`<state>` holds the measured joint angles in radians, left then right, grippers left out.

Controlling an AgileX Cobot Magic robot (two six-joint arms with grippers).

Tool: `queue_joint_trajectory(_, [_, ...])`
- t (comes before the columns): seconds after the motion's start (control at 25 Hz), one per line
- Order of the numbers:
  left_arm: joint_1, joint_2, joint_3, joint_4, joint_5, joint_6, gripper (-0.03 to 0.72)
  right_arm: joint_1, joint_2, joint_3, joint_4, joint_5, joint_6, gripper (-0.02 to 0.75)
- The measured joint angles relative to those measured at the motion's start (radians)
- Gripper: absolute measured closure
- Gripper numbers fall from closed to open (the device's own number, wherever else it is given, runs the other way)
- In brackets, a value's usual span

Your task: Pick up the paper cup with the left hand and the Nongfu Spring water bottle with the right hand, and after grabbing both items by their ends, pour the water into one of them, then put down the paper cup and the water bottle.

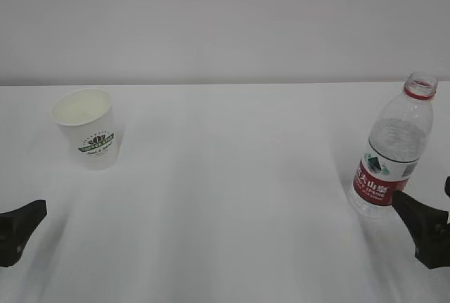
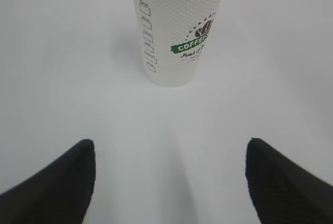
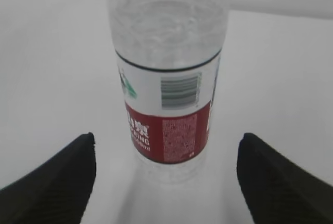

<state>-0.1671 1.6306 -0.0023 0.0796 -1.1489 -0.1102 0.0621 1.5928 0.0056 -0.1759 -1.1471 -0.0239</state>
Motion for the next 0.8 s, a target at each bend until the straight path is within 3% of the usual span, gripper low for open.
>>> queue_joint_trajectory(0.8, [0.000, 0.000, 0.000, 0.000, 0.000, -0.003, 0.030, 0.000, 0.112, -0.054, 0.004, 0.000, 0.040, 0.076])
